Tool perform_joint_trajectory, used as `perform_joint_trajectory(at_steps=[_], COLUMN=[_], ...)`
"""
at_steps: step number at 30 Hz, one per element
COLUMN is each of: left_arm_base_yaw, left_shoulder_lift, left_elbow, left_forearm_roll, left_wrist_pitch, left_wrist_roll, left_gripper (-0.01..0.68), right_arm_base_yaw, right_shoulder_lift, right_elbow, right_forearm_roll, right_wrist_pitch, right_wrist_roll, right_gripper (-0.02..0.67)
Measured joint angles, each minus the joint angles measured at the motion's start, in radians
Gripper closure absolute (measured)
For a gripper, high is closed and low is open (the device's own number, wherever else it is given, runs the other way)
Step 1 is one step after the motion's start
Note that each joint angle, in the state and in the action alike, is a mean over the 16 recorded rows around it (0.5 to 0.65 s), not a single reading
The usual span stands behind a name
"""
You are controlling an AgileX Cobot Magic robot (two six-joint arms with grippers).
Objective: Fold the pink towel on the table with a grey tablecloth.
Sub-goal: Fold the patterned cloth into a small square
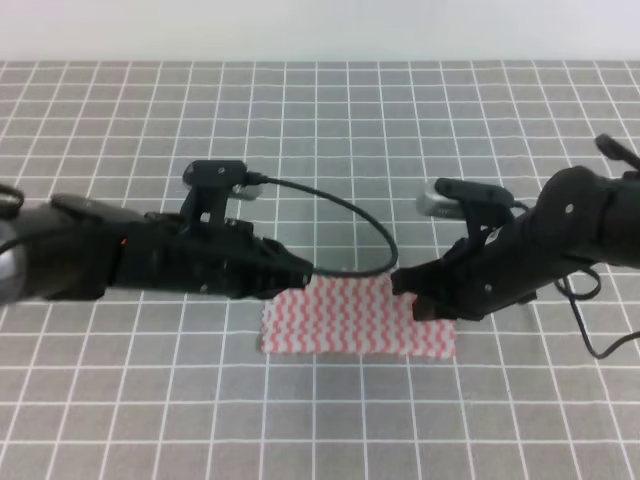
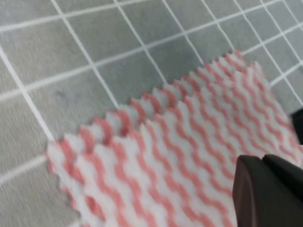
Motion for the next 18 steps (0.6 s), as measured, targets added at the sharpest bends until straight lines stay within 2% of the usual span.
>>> perform_joint_trajectory(at_steps=[9, 18], left_arm_base_yaw=[0.000, 0.000], left_shoulder_lift=[0.095, 0.153], left_elbow=[-0.095, -0.114], left_forearm_roll=[0.170, 0.270], left_wrist_pitch=[0.033, 0.016], left_wrist_roll=[-0.159, -0.229], left_gripper=[0.675, 0.675], right_arm_base_yaw=[-0.013, -0.035], right_shoulder_lift=[-0.037, -0.041], right_elbow=[0.000, 0.000], right_forearm_roll=[-0.016, -0.013], right_wrist_pitch=[0.019, 0.028], right_wrist_roll=[0.004, 0.005], right_gripper=[0.664, 0.663])
